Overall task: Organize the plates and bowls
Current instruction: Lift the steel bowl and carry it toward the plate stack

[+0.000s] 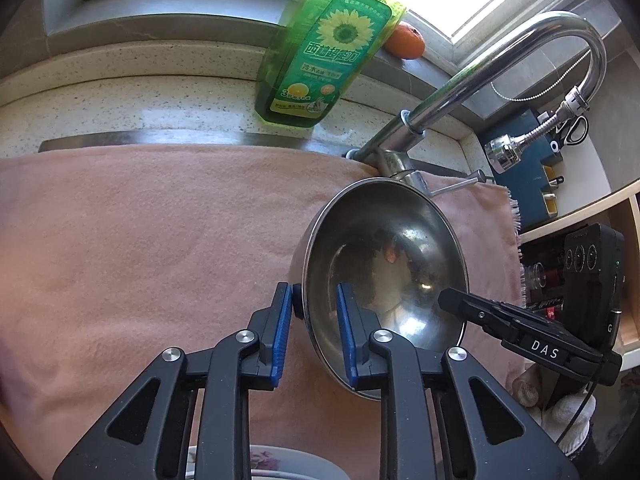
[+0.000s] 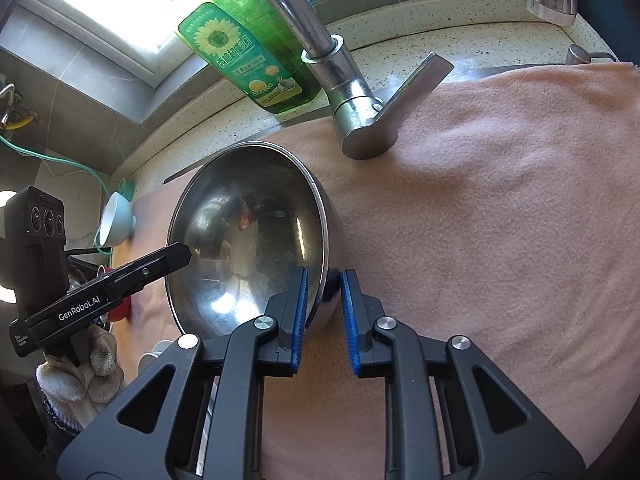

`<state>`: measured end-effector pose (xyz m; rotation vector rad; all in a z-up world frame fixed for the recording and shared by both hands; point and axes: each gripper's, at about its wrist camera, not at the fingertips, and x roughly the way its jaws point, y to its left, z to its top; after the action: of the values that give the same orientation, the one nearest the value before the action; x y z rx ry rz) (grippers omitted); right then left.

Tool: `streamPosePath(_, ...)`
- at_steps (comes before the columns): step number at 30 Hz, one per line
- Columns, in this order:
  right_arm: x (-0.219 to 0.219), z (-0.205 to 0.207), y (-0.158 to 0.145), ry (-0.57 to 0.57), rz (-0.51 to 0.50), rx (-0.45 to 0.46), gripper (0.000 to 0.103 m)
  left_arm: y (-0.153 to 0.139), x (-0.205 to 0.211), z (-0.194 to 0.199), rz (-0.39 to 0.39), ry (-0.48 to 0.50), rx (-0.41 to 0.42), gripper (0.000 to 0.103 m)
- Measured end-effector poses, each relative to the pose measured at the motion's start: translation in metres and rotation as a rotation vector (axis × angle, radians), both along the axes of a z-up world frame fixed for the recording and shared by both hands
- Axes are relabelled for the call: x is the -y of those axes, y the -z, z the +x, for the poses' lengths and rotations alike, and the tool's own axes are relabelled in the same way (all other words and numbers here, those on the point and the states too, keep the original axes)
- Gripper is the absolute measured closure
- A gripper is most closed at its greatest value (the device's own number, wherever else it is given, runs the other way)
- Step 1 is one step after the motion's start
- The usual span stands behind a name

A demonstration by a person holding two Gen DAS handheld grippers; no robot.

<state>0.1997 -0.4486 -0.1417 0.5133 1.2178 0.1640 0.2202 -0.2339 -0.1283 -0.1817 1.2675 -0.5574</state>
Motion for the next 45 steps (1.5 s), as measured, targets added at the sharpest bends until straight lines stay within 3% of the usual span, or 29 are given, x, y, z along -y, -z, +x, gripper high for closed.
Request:
streamPosePath(24,-0.011,-0.074,-0.012,0.006,0.01,-0.018,0.085,-0.013,0.0,-0.056,-0.002,0.071,0.004,0.083)
streamPosePath(34,-0.013,-0.087,0.003,0.001,0.024,-0.061,0.085,-0.002,0.002,-0.063,0.013,0.068,-0.016,0.083)
streamPosePath(45,-0.02,-0.089,0.002,-0.022,-0.001,-0.046,0.083,0.002,-0.001,-0.064,0.019,0.049,-0.021,0.083)
